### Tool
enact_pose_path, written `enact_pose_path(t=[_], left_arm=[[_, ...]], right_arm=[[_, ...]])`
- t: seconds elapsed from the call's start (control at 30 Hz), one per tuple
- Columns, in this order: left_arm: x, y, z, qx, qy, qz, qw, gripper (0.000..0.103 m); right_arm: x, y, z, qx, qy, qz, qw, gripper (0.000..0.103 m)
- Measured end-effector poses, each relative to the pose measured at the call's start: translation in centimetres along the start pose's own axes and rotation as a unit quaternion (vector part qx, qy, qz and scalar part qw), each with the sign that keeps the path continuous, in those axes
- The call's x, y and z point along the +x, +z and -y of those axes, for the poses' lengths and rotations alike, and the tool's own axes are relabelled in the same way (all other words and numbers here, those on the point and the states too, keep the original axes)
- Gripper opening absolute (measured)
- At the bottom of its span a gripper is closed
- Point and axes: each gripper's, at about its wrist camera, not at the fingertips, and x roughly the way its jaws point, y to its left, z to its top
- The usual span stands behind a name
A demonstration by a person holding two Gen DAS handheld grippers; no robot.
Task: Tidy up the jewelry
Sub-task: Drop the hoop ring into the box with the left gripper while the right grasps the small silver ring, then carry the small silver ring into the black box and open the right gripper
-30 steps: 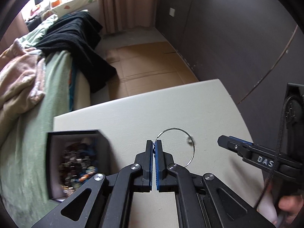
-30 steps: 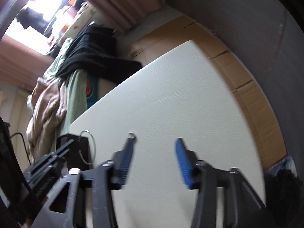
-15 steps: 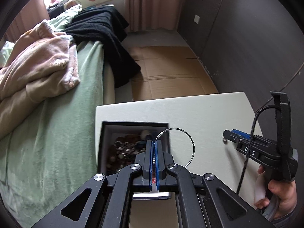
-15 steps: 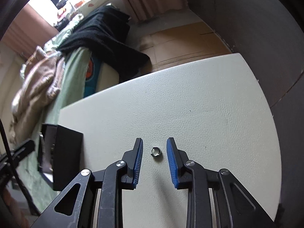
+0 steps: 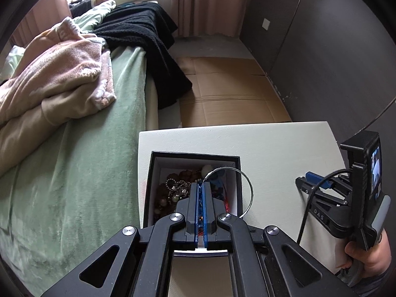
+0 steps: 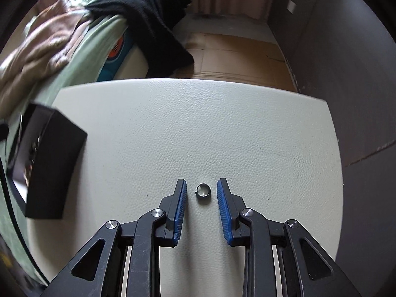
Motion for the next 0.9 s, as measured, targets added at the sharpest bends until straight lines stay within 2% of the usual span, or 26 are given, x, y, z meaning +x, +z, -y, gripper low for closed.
enact_pose_path(t=[0.07,0.17,0.3,0.43,0.53,0.57,0.6,0.67,0.9], left_arm=[[0.2,-0.1,-0.2,-0.004,0.004,-0.004,1.0,0.001],[0.4,0.0,-0.5,-0.01,0.007,-0.006,0.9999,0.001],[0.2,0.4,-0.7,-0.016,0.014,0.0,0.9998,0.002],[0.2,0.8,-1.2,-0.027,0.024,0.003,0.9993,0.002],[0.5,0.8,-1.5,-0.03,0.013,-0.015,0.9993,0.006],[0.5,0.7,-1.9,-0.037,0.008,-0.017,0.9991,0.016],[0.2,0.5,-2.2,-0.041,0.013,-0.013,0.999,0.037],[-0.6,0.2,-2.6,-0.041,0.023,0.005,0.9989,0.059],[-3.0,-0.9,-4.7,-0.052,0.042,0.027,0.9974,0.059]], right_arm=[[-0.1,-0.1,-0.1,-0.013,0.006,0.002,1.0,0.014],[-0.4,-0.3,0.0,-0.023,0.013,0.006,1.0,0.014],[-1.0,-0.3,1.4,0.011,0.051,0.006,0.999,0.014],[-3.1,-0.1,1.7,0.03,0.094,0.035,0.994,0.014],[-5.1,0.3,1.4,0.042,0.135,0.059,0.988,0.014],[-5.4,0.3,1.2,0.045,0.141,0.064,0.987,0.014],[-6.2,0.4,0.9,0.045,0.156,0.076,0.984,0.014],[-6.9,0.6,0.2,0.044,0.182,0.085,0.979,0.014],[-8.3,0.8,-2.2,0.047,0.262,0.107,0.958,0.014]])
